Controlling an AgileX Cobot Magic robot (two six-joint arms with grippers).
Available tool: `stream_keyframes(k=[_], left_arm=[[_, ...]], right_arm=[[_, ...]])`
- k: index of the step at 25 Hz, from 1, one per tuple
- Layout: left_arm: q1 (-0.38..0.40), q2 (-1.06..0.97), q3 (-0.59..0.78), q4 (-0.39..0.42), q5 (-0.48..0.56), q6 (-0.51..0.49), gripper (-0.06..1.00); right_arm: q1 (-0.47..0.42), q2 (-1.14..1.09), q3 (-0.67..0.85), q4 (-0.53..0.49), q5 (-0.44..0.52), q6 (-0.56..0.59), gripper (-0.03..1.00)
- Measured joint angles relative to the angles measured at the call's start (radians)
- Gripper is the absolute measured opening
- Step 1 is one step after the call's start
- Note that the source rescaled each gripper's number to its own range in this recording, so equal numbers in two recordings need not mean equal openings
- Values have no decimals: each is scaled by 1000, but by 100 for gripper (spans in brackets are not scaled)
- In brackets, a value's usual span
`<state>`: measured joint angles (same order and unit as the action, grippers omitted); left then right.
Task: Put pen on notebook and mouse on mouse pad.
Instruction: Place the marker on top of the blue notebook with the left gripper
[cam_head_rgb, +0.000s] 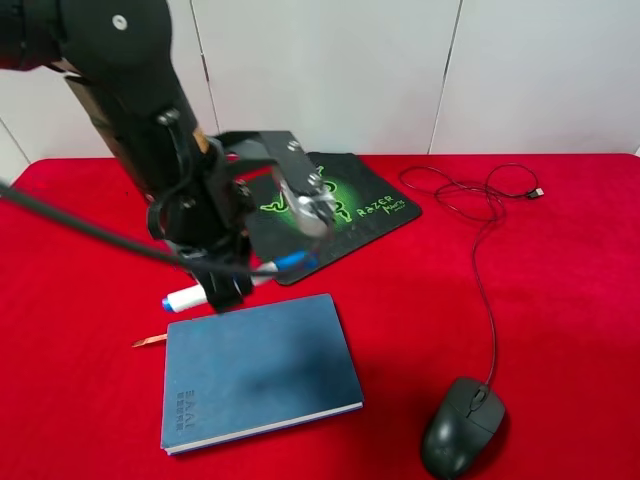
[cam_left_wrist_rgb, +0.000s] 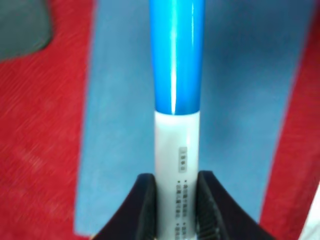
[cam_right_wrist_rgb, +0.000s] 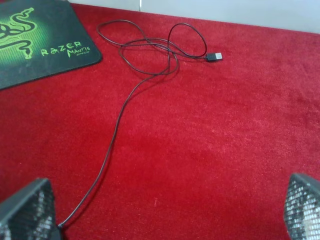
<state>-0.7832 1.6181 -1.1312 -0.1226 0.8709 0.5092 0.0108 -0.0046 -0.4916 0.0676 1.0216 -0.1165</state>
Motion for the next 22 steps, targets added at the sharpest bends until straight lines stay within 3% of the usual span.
stream_keyframes(k=[6, 22], left_arm=[[-58, 3, 0, -24, -19, 2, 0], [-61, 196, 0, -51, -84, -35, 0]], right_arm=[[0, 0, 0, 0, 0, 0, 100], [0, 0, 0, 0, 0, 0, 100]])
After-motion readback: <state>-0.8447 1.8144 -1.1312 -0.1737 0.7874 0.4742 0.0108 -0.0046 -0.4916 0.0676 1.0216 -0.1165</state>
